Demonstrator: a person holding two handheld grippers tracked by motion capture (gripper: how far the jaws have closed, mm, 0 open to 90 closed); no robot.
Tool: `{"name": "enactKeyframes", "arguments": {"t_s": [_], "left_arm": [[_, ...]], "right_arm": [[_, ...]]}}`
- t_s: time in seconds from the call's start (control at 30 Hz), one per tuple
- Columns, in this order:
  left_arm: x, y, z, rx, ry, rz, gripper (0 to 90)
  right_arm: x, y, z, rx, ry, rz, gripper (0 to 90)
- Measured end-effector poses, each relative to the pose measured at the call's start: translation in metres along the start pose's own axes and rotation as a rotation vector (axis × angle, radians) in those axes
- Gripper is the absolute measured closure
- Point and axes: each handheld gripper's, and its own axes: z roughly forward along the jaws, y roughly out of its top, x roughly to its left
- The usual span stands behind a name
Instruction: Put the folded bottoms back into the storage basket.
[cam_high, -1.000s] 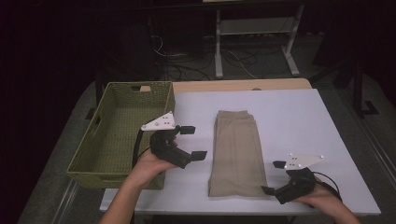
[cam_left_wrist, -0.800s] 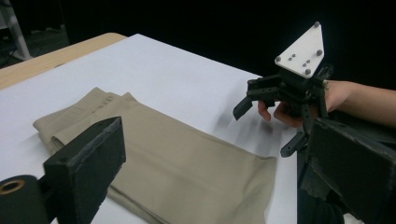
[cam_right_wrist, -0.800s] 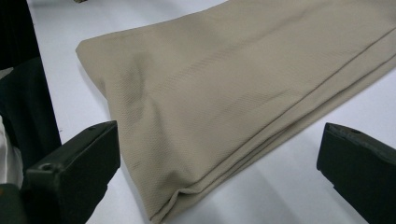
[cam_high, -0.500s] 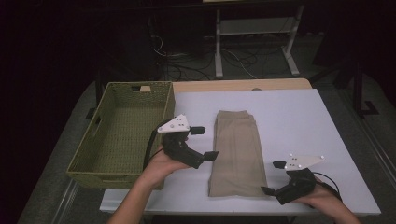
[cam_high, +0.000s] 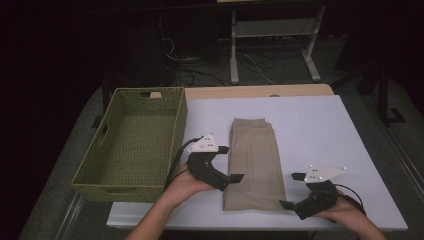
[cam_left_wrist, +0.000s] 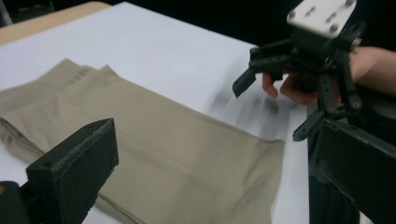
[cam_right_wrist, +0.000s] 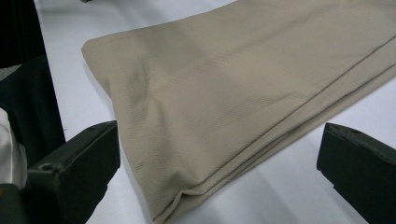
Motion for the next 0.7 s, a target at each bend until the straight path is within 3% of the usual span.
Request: {"name": "enactKeyframes", "arguments": {"t_s": [0.53,0.7], "left_arm": [[-0.001,-0.024,0.021,0.065,0.025,-0.014,0.1],[-0.001,-0.03,0.028,0.093,0.045,-0.001,0.0]], "right_arm": [[0.001,0.0,0.001,0.006,0.008,-0.006,0.0],[0.001,0.0,0.0,0.007,0.009,-0.008,0.0]]}}
